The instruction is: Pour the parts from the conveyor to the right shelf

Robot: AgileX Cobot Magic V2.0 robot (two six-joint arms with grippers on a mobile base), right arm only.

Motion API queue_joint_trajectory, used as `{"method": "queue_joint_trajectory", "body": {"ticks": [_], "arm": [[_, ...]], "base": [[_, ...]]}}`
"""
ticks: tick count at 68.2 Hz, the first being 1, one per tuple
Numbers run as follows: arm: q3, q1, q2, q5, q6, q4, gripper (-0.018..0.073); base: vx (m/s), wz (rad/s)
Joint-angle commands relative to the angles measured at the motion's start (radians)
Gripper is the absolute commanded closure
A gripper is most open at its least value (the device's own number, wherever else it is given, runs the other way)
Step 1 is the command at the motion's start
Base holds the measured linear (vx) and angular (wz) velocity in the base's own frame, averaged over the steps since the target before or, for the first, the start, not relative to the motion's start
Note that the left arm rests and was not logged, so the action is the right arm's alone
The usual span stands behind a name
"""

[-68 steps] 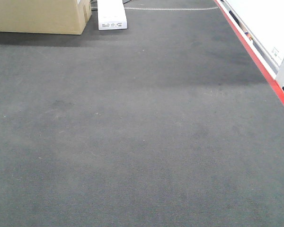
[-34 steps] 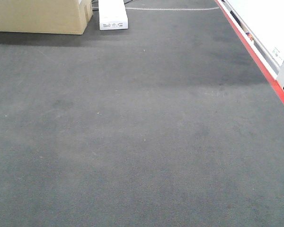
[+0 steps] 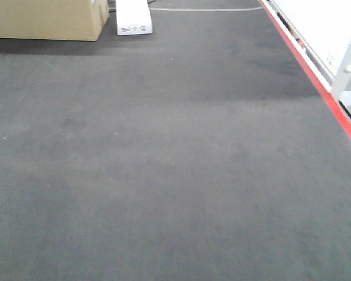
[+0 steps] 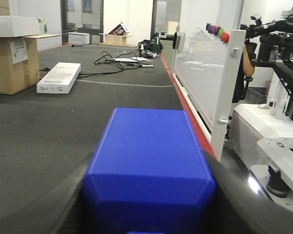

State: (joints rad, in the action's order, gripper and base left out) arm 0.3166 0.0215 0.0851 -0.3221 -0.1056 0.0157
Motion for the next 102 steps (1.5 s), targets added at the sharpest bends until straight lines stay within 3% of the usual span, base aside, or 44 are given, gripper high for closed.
{"method": "queue_joint_trajectory", "body": {"ticks": [1, 102], "arm": [[0.026, 0.006, 0.014, 0.081, -0.007, -0.006, 0.0565], [0.026, 0.006, 0.014, 0.082, -0.007, -0.006, 0.0565]], "base": [[-0.14, -0.11], [-0.29, -0.52]]}}
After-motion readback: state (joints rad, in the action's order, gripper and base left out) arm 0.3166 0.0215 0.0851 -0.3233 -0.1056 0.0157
